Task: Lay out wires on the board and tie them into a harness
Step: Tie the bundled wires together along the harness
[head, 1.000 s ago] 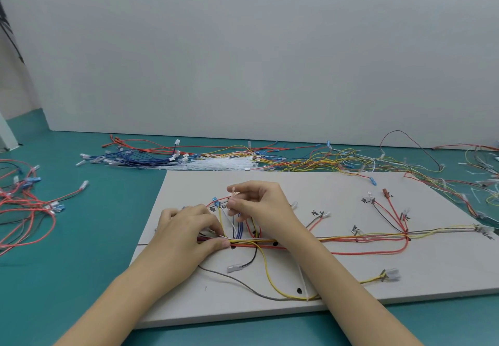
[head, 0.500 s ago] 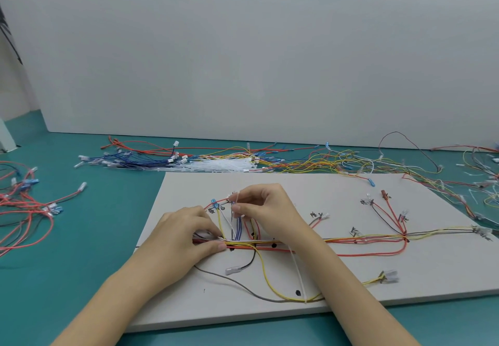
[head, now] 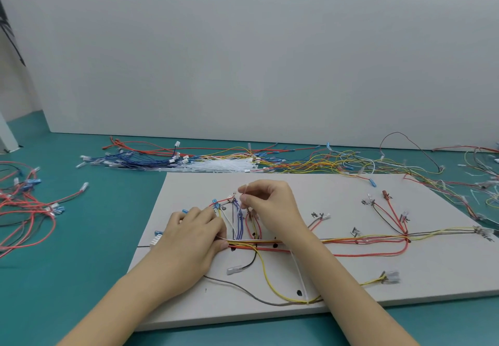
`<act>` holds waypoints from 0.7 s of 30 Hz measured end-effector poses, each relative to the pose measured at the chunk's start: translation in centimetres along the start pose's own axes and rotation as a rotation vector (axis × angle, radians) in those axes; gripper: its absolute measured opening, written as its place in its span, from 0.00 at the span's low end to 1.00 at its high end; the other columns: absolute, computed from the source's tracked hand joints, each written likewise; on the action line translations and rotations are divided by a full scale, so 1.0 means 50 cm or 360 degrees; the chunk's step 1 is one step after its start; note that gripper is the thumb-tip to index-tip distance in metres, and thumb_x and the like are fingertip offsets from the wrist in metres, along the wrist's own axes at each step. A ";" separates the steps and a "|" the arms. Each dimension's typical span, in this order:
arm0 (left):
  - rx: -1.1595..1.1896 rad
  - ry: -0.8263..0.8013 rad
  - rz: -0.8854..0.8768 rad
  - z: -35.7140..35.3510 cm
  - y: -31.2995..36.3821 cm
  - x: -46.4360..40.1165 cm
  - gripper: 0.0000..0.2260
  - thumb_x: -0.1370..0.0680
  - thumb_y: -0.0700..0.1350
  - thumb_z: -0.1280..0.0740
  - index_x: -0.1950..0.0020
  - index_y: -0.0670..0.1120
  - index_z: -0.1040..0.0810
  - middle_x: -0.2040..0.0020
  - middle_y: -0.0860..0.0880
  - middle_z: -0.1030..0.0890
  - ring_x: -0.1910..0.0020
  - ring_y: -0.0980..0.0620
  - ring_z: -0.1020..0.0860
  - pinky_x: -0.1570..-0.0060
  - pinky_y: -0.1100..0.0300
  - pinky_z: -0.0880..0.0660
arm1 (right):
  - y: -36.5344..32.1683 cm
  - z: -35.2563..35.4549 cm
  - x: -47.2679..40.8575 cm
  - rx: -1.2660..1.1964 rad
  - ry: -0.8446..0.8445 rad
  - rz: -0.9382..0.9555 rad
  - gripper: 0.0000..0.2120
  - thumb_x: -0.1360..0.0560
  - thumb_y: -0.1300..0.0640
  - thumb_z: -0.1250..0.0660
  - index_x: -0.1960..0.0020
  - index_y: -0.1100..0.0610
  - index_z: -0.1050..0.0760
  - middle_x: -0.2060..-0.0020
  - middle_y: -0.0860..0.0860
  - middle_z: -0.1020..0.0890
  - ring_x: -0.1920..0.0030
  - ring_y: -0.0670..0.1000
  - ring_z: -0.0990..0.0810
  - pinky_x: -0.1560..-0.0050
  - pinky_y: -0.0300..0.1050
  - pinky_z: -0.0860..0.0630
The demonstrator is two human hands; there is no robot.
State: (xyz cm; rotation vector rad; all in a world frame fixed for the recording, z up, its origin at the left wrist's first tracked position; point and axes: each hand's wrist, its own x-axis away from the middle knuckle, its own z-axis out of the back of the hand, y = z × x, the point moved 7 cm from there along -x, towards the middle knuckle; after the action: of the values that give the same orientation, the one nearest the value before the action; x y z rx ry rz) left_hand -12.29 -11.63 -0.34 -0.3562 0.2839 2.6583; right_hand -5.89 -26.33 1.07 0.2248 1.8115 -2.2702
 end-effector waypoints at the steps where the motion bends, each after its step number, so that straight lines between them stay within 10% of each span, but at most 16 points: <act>1: -0.0033 -0.0007 0.0006 -0.001 0.001 -0.001 0.06 0.18 0.57 0.47 0.49 0.58 0.33 0.50 0.61 0.34 0.47 0.58 0.36 0.42 0.59 0.40 | -0.001 0.004 -0.001 -0.0013 0.0031 0.0003 0.07 0.27 0.69 0.31 0.55 0.60 0.18 0.63 0.48 0.16 0.66 0.44 0.18 0.64 0.34 0.24; 14: -0.0128 -0.0058 0.0049 -0.011 -0.002 -0.002 0.07 0.18 0.55 0.48 0.48 0.56 0.33 0.48 0.58 0.36 0.44 0.54 0.36 0.41 0.56 0.40 | -0.001 -0.041 0.022 0.0052 -0.0416 -0.0028 0.06 0.27 0.70 0.30 0.52 0.63 0.18 0.62 0.58 0.15 0.62 0.52 0.19 0.56 0.54 0.21; 21: 0.0335 0.0019 0.0070 0.002 -0.018 -0.002 0.03 0.22 0.56 0.35 0.54 0.59 0.26 0.53 0.63 0.29 0.48 0.58 0.36 0.49 0.59 0.42 | 0.002 -0.042 0.023 0.0090 -0.0478 0.0014 0.10 0.29 0.71 0.28 0.48 0.68 0.20 0.71 0.41 0.19 0.68 0.37 0.22 0.63 0.28 0.28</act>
State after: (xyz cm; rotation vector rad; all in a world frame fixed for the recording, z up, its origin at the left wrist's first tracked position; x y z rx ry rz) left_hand -11.83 -10.85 -0.34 -0.3010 0.5757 2.6377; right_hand -7.02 -24.38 0.21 -0.0951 1.5917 -2.2108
